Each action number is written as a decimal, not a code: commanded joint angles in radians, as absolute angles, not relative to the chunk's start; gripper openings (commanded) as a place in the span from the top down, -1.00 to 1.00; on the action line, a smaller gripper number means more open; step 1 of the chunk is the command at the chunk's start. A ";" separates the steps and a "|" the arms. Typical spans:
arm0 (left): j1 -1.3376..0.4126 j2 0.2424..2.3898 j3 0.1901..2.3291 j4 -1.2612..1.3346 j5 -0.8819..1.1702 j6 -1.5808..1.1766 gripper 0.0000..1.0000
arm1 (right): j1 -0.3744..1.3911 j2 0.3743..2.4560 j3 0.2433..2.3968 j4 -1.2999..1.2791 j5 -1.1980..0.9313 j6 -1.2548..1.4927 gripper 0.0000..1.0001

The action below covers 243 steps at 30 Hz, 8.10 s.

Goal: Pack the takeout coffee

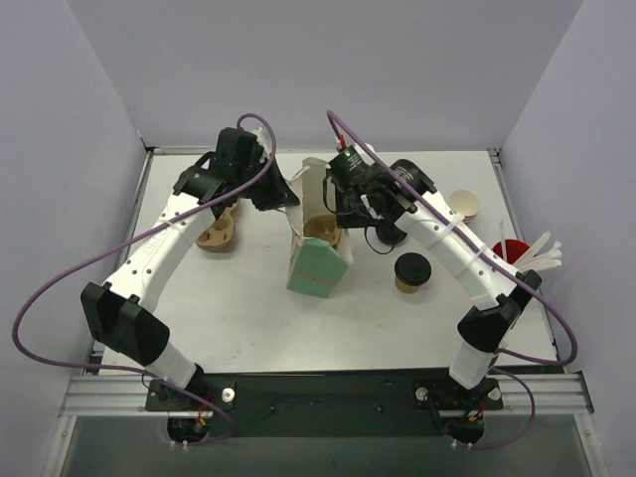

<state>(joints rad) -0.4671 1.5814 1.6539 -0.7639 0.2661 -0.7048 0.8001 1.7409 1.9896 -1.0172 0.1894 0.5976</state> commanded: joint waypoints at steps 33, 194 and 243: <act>-0.367 1.566 1.600 -0.723 0.259 -0.706 1.00 | 0.798 1.833 2.186 -1.011 0.166 0.566 1.00; -0.595 1.482 1.738 -0.791 0.216 -0.114 1.00 | 0.371 1.237 1.248 -0.816 0.204 0.542 0.37; -0.870 1.772 2.079 -0.913 -0.114 -0.623 1.00 | 0.701 1.259 1.630 -0.755 0.227 0.672 0.41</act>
